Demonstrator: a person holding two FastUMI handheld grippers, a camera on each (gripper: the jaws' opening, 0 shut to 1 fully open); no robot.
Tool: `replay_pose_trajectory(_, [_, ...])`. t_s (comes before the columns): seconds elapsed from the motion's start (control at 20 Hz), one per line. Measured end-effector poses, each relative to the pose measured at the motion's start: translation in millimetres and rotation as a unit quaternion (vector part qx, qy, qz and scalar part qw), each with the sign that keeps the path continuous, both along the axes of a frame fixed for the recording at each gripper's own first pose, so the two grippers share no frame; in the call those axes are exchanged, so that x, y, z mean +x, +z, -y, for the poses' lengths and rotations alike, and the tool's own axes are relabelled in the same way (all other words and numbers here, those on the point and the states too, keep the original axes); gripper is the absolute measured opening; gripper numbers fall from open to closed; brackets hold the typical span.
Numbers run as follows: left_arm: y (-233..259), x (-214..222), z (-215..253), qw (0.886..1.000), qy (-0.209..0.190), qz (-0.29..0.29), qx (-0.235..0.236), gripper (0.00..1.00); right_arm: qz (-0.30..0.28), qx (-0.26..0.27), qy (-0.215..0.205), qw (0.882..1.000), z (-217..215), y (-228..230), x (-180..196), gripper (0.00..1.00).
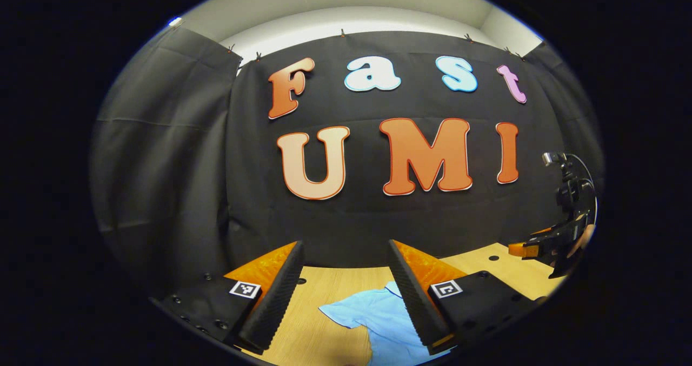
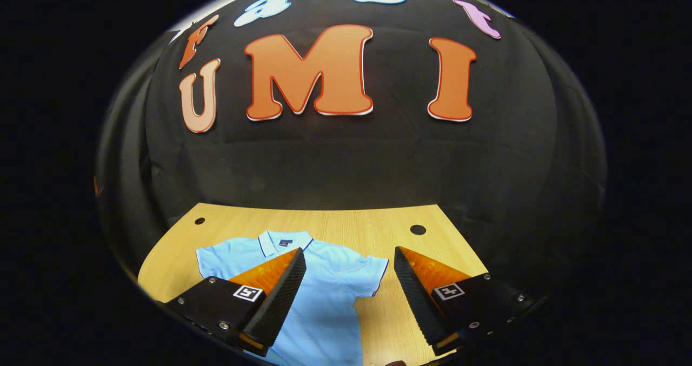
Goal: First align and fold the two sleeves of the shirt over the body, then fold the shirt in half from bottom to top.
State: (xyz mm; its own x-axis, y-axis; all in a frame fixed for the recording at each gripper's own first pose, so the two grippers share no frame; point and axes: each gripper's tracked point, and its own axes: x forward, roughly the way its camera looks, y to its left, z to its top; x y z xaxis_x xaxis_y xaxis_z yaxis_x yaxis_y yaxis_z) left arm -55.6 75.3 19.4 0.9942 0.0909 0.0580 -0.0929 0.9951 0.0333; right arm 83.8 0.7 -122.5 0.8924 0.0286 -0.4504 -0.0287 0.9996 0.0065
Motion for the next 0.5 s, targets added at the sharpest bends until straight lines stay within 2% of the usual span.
replay_pose_trajectory(0.15, [2, 6, 9, 1.000, 0.012, -0.006, 0.009, 0.99, -0.043, -0.016, -0.008, 0.999, 18, -34, 23, 0.99])
replay_pose_trajectory(0.4, [2, 22, 32, 0.999, 0.016, -0.029, 0.034, 0.99, -0.129, 0.034, -0.046, 0.990, 37, -92, 58, 0.95])
replay_pose_trajectory(0.5, [2, 26, 39, 0.998, 0.019, -0.041, 0.044, 1.00, -0.154, 0.037, -0.054, 0.986, 45, -111, 69, 0.93])
